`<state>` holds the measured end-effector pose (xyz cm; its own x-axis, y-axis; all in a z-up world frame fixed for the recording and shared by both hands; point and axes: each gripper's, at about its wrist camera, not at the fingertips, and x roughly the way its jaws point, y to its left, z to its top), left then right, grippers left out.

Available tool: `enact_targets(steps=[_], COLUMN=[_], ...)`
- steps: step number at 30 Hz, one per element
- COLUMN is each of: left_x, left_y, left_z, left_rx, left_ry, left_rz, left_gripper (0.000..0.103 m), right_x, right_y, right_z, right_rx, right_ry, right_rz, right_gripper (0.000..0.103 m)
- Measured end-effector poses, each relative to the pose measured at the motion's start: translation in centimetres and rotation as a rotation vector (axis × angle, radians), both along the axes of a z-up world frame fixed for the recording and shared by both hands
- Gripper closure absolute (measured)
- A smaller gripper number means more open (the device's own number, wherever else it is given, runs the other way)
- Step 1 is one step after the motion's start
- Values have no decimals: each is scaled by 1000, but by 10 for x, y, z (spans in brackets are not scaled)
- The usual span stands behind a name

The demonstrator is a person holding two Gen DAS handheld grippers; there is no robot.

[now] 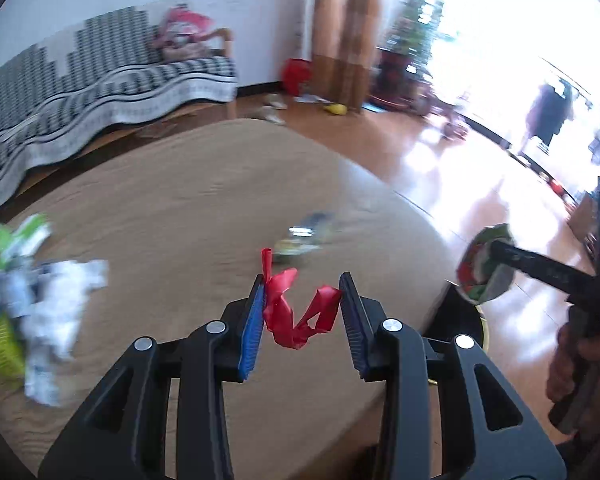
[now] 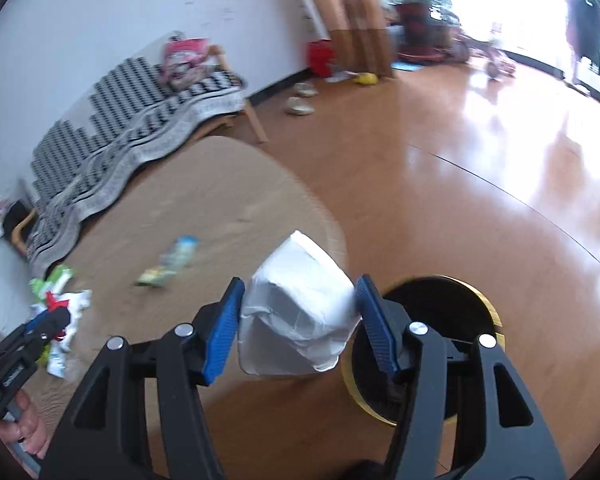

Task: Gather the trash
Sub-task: 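Drop the red ribbon and white tissue into the black bin, opening both tools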

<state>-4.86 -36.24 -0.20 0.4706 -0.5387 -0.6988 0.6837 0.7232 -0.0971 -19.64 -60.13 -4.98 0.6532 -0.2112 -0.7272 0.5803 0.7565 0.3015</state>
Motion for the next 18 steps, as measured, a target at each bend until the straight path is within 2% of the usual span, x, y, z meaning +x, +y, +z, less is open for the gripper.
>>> enact_targets(steps=[3,8,14,18], left_x=[-22,-47,-59,-60], left_y=[-39,-81,-113,-126], left_z=[-10,-23,-38,-44], left_rx=[-2,-15,-2,12], left_ry=[14,39,58,58], left_rz=[-77,-155,-202,-218], left_gripper=[67,67,67,67], right_x=[-21,-39,-38,-35], right_y=[-24,-51,-70,-76], right_z=[-21,-60,-104,-117], right_rx=[5,54,134,158], right_ry=[52,149,264,286], right_rz=[-47,-84,-91,-89], right_gripper=[46,46,46,46])
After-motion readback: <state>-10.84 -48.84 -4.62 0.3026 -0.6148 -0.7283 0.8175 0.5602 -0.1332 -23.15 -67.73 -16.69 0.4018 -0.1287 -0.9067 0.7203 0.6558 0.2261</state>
